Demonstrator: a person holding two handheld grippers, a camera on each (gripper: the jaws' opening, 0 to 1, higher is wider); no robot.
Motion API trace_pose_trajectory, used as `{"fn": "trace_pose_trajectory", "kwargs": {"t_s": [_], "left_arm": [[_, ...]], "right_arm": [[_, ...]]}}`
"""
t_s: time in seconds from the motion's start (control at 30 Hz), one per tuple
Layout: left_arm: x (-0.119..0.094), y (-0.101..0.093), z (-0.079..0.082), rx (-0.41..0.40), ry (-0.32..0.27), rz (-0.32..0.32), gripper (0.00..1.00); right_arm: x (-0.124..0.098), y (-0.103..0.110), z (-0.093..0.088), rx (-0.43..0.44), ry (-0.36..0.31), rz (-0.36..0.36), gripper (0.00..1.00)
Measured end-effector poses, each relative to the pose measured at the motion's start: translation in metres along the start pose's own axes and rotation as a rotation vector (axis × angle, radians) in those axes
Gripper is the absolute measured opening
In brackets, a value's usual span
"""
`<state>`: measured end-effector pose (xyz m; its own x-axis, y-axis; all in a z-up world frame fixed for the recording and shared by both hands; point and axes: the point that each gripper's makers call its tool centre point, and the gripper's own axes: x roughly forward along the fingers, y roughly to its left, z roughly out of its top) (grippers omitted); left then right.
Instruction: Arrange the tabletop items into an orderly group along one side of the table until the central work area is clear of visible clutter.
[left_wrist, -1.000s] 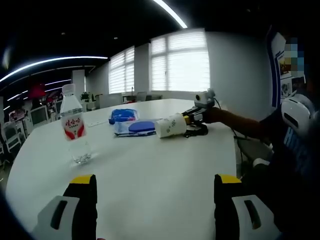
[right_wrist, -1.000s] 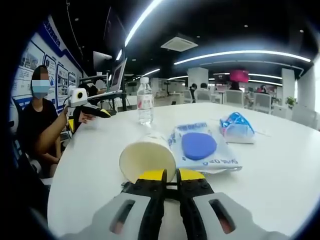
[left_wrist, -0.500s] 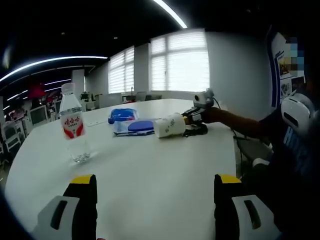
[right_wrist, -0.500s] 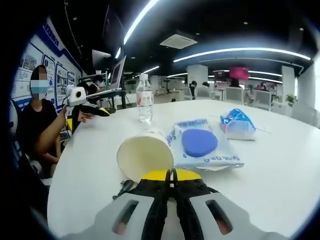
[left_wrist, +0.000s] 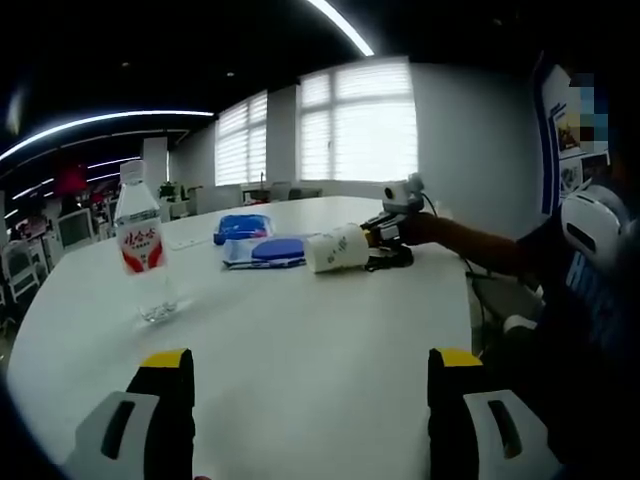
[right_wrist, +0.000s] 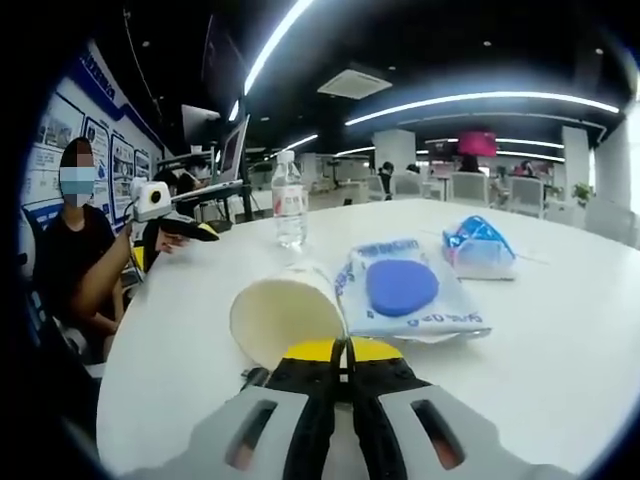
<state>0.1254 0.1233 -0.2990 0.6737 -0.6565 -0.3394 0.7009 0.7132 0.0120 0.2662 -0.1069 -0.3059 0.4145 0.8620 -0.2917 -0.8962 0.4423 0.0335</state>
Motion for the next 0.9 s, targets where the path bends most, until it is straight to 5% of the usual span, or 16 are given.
{"fn": "trace_pose_trajectory", "kwargs": {"t_s": [0.9], "left_arm": [[-0.005,-0.004,0.001,0.007,-0.002,0.004,0.96]], "right_arm": [[-0.010,0.010,0.030,0.009,-0.051,0.005,0.00]]}}
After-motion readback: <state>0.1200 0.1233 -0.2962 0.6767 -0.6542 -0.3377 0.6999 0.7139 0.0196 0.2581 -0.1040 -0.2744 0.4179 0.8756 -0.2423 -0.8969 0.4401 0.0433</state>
